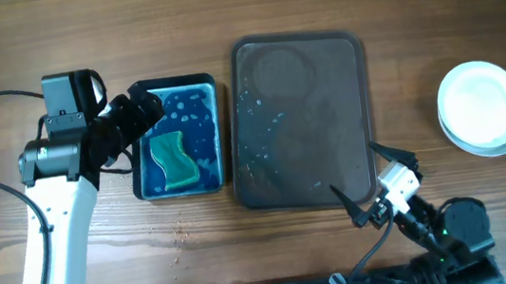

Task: Clean dirty plates on tray and stack at the side

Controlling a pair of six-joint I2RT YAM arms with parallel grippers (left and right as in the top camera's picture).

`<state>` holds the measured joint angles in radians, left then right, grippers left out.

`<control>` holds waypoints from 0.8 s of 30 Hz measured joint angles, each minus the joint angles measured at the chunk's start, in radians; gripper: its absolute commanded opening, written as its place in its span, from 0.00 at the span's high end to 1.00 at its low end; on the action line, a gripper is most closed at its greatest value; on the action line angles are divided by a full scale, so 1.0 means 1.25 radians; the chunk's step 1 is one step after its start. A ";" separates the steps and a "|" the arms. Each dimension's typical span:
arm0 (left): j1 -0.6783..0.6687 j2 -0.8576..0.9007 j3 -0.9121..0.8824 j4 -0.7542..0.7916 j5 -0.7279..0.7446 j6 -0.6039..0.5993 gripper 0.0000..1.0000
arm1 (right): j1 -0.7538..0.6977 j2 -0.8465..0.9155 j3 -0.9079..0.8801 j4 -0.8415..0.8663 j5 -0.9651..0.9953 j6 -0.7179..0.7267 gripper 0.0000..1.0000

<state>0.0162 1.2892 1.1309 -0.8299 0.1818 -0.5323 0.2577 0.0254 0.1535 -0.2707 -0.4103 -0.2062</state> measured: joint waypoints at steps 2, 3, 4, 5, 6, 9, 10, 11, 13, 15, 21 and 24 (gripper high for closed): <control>0.000 0.000 0.000 0.000 0.000 0.000 0.00 | 0.000 -0.002 -0.026 0.039 0.000 0.004 0.01; 0.000 0.000 0.000 0.000 0.000 0.000 0.00 | 0.000 -0.004 -0.041 0.066 0.001 0.006 0.00; 0.000 0.000 0.000 0.000 0.000 0.000 0.00 | 0.000 -0.004 -0.054 0.091 0.001 0.007 0.00; 0.000 0.000 0.000 0.000 0.000 0.000 0.00 | 0.000 -0.004 -0.062 0.108 0.001 0.009 0.00; 0.000 0.000 0.000 0.000 0.000 0.000 0.00 | 0.000 -0.005 -0.071 0.131 0.000 0.009 0.00; 0.000 0.000 0.000 0.000 0.000 0.000 0.00 | 0.000 -0.006 -0.092 0.210 0.000 0.010 0.00; 0.000 0.000 0.000 0.000 0.000 0.000 0.00 | 0.000 -0.006 -0.098 0.230 0.001 0.010 0.00; 0.000 0.000 0.000 0.000 0.000 0.000 0.00 | 0.000 -0.006 -0.102 0.238 0.001 0.010 0.00; 0.000 0.000 0.000 0.000 0.000 0.000 0.00 | 0.000 -0.006 -0.110 0.240 0.001 0.010 0.00; 0.000 0.000 0.000 0.000 0.000 0.000 0.00 | 0.000 -0.006 -0.114 0.240 0.001 0.010 0.00; 0.000 0.000 0.000 0.000 0.000 0.000 0.00 | 0.000 -0.006 -0.116 0.240 0.001 0.010 0.00; 0.000 0.000 0.000 0.000 0.000 0.000 0.00 | 0.000 -0.006 -0.116 0.240 0.001 0.010 0.00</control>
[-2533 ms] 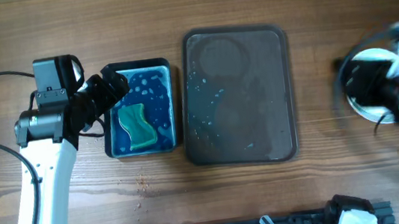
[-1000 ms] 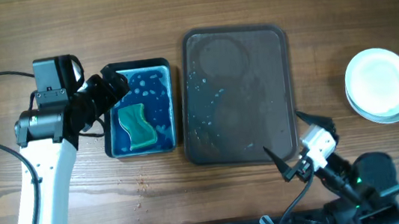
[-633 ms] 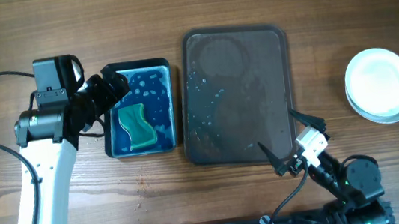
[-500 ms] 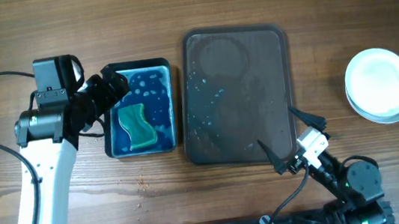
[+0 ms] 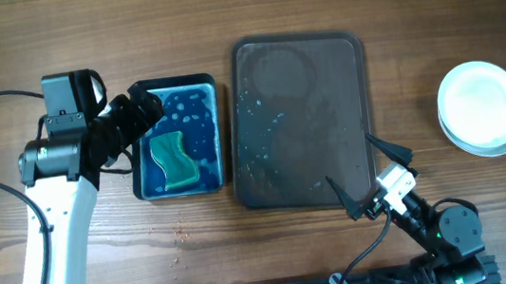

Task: Clean dirty plates on tray and stack at the side

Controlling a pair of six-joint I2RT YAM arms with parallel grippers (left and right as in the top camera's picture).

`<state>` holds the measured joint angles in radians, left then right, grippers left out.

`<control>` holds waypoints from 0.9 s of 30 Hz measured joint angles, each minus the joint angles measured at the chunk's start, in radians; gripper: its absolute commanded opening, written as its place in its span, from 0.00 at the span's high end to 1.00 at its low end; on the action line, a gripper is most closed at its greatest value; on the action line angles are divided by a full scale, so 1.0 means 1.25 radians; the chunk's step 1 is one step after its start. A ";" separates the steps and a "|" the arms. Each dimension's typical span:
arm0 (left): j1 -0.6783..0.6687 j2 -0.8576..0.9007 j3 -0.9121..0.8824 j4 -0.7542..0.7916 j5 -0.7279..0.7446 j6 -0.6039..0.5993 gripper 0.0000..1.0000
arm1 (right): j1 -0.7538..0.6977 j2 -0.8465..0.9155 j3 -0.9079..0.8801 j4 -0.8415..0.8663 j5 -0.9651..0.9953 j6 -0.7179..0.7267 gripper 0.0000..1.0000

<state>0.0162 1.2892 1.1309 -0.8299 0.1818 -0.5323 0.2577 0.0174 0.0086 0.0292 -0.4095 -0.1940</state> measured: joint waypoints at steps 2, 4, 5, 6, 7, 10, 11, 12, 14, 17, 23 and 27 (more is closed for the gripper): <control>0.000 0.000 0.000 0.000 0.000 0.000 0.00 | 0.000 0.000 0.000 0.000 0.000 0.000 0.00; 0.000 0.000 0.000 0.000 0.000 0.000 0.00 | 0.000 0.000 0.000 0.000 0.000 0.000 0.00; 0.000 0.000 0.000 0.000 0.000 0.000 0.00 | 0.000 0.000 0.000 0.000 0.000 0.000 0.00; 0.000 -0.002 0.000 0.000 0.000 0.000 0.00 | 0.000 0.000 0.000 0.000 0.000 0.000 0.00; -0.002 -0.004 0.000 0.000 0.000 0.000 0.00 | 0.000 0.000 0.000 0.000 0.000 0.000 0.00; -0.012 -0.035 -0.014 0.002 0.000 0.000 0.00 | 0.000 0.000 0.000 0.000 0.000 0.000 0.00; -0.021 -0.060 -0.029 0.002 0.000 0.000 0.00 | 0.000 0.000 0.000 0.000 0.000 0.000 0.00; -0.030 -0.090 -0.045 0.002 0.000 0.000 0.00 | 0.000 0.000 0.000 0.000 0.000 0.000 0.00; -0.045 -0.153 -0.077 0.003 -0.001 0.000 0.00 | 0.000 0.000 0.000 0.000 0.000 0.000 0.00; -0.049 -0.278 -0.149 0.056 -0.015 0.000 0.00 | 0.000 -0.001 0.000 0.000 0.000 0.000 0.00; -0.049 -0.553 -0.345 0.312 0.022 0.073 0.00 | 0.000 -0.002 -0.001 0.001 0.002 0.000 0.00; -0.049 -0.753 -0.486 0.393 0.064 0.157 0.00 | 0.000 -0.002 -0.001 0.001 0.003 0.000 0.00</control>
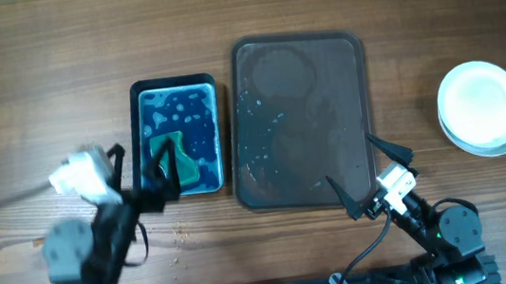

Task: Clean dirty plates on tray and stack at the side

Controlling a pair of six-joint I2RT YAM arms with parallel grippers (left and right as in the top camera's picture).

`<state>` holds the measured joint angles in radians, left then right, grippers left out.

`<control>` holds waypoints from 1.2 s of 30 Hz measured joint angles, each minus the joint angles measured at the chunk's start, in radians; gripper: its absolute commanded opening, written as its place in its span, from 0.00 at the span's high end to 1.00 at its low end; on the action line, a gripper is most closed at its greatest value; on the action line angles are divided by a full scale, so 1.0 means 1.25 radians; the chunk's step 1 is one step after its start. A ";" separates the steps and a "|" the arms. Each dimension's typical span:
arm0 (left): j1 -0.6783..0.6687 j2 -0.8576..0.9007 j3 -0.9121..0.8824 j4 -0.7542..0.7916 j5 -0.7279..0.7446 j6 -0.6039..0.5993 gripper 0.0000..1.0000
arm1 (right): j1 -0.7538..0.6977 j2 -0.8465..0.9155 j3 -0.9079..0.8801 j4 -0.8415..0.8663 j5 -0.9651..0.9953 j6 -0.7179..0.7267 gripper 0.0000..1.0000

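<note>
The dark tray (303, 117) lies in the middle of the table, wet with droplets and with no plate on it. A stack of white plates (482, 107) sits at the far right. My left gripper (140, 172) is open and blurred, hanging at the near left corner of the blue basin (176, 89), one finger over the green sponge (179, 167). My right gripper (368, 177) stands open over the tray's near right corner, holding nothing.
The blue basin holds foamy water and lies just left of the tray. Both arm bases stand at the table's front edge. Bare wood separates the tray from the plate stack.
My left arm has gone from reaching over the basin's far left side to a pulled-back pose near the front edge, its gripper now at the basin's near left corner. The right arm has not moved.
At first my left arm reached over the basin's far left side and my right gripper was open at the tray's near right corner. The right arm then shifted slightly leftward. Now the left arm is drawn back to the front; tray and plate stack are unchanged.
</note>
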<state>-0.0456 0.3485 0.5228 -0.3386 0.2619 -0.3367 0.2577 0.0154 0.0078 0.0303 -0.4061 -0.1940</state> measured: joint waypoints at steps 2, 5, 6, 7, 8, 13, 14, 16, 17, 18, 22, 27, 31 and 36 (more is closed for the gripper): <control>-0.002 -0.079 -0.063 0.020 0.006 0.030 0.00 | 0.000 0.000 0.000 0.000 0.000 0.000 0.00; -0.014 -0.168 -0.142 0.063 0.011 0.055 0.00 | 0.000 0.000 0.000 0.000 0.001 0.000 0.00; -0.022 -0.197 -0.168 0.083 0.011 0.061 0.00 | 0.000 0.000 0.000 0.000 0.000 0.000 0.00; -0.027 -0.220 -0.188 0.099 0.010 0.065 0.00 | 0.000 0.000 0.000 0.000 0.000 0.000 0.00; -0.034 -0.244 -0.210 0.117 0.010 0.071 0.00 | 0.000 0.000 0.000 0.000 0.000 0.000 0.00; -0.053 -0.268 -0.261 0.167 -0.003 0.078 0.00 | 0.000 0.000 0.000 0.000 0.000 0.000 0.00; -0.056 -0.268 -0.271 0.173 -0.005 0.078 0.00 | 0.000 0.000 0.000 0.000 0.000 0.000 0.00; -0.059 -0.268 -0.293 0.187 -0.007 0.079 0.00 | 0.000 0.000 0.000 0.000 0.000 0.000 0.00; -0.060 -0.268 -0.315 0.213 -0.008 0.080 0.00 | 0.000 0.000 0.000 0.000 0.000 0.000 0.00; -0.060 -0.268 -0.339 0.235 -0.008 0.080 0.00 | 0.000 0.000 0.000 0.000 0.000 0.000 0.00; -0.062 -0.267 -0.409 0.224 -0.009 0.080 0.00 | 0.000 0.000 0.000 0.001 0.000 0.000 0.00; -0.062 -0.268 -0.409 0.229 -0.010 0.080 0.00 | 0.000 -0.001 0.000 0.000 0.000 0.000 0.00; -0.062 -0.268 -0.409 0.229 -0.010 0.080 0.00 | 0.000 -0.001 0.000 0.000 0.000 0.000 0.00; -0.062 -0.268 -0.409 0.229 -0.010 0.080 0.00 | 0.000 -0.001 0.000 0.000 0.000 0.000 0.00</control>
